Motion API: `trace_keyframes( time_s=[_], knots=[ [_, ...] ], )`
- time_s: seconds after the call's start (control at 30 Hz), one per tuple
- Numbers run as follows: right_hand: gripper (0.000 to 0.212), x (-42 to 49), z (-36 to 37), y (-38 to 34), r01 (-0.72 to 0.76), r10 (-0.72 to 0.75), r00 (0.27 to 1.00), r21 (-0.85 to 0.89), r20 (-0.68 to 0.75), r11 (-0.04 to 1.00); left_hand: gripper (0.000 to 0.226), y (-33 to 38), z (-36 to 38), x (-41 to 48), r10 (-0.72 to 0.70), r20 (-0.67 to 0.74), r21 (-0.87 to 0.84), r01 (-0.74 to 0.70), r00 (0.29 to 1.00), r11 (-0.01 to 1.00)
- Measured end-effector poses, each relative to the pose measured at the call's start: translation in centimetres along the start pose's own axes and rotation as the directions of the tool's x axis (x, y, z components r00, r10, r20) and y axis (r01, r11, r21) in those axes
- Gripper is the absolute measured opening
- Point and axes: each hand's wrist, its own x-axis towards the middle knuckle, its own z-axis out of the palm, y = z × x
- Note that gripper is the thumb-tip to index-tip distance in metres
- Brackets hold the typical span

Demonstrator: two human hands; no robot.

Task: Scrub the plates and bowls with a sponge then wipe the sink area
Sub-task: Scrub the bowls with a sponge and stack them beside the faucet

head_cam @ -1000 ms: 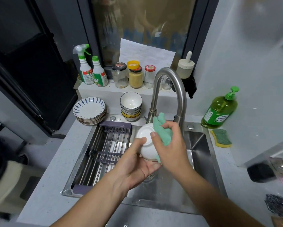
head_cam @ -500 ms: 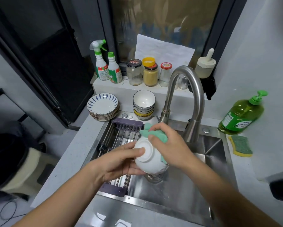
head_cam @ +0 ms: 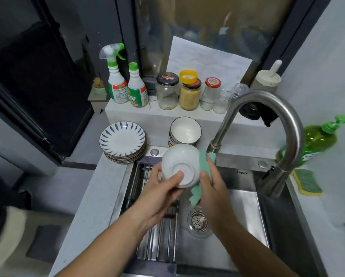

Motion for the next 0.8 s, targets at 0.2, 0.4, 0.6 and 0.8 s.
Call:
trace_keyframes(
  time_s=[0.2,0.4,0.6,0.8],
  knots=[
    [0.038,4.2,1.3,-1.8,-0.253,0.276,0.961,0.345,-0.019,0.904,0.082,1.7,-1.7,3.2,0.106,0.140,0.366,-0.151,0.985,0.918],
    [0.064,9.3,1.3,-2.8,-0.290,0.310,0.950,0.270,-0.037,0.918,0.057,5.7,-1.1,6.9,0.001,0.205,0.385,-0.082,0.979,0.919],
    [0.049,13.6,1.5,-4.0,-0.302,0.318,0.940,0.139,-0.119,0.943,0.074,9.7,-0.4,11.2,0.158,0.321,0.661,-0.340,0.934,0.669],
    [0.023,17.2,1.3,-3.3,-0.173,0.122,0.948,-0.155,-0.293,0.973,0.125,10.8,0.4,15.4,0.145,0.410,0.747,-0.423,0.900,0.512]
  ],
)
